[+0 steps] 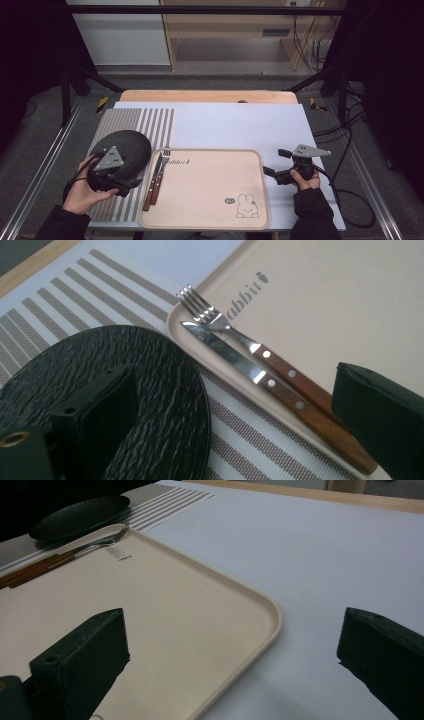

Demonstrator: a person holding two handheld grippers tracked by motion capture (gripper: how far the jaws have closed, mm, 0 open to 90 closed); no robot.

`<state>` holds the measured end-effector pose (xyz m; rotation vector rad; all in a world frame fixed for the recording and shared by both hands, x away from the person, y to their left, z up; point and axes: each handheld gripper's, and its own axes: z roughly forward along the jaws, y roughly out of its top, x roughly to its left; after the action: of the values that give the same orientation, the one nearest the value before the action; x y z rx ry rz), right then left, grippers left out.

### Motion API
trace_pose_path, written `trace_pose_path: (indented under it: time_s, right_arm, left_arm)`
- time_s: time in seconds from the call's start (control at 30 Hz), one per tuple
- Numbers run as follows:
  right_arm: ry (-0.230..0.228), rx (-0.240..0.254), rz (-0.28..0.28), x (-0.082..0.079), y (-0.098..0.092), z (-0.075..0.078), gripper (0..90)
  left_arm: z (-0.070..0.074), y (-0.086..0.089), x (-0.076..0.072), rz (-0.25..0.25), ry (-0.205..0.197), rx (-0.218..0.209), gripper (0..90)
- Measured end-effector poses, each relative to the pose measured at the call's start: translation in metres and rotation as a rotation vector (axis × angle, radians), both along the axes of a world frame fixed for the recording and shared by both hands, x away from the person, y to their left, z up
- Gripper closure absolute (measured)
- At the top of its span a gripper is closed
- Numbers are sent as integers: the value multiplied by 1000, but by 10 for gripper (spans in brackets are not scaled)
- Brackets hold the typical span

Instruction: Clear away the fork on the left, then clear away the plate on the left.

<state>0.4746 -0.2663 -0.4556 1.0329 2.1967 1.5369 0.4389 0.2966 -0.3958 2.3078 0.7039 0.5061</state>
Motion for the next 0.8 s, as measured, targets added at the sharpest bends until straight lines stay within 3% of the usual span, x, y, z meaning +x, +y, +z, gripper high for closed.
trace_pose_path:
  time_s: [0.43,0.8]
  right_arm:
    - [2,1,-1,0,0,0,3]
    - [1,1,-1,0,0,0,3]
  left_arm:
    - [6,18,-6,-30,-41,91,50]
    - [2,19,-9,-68,-67,205,50]
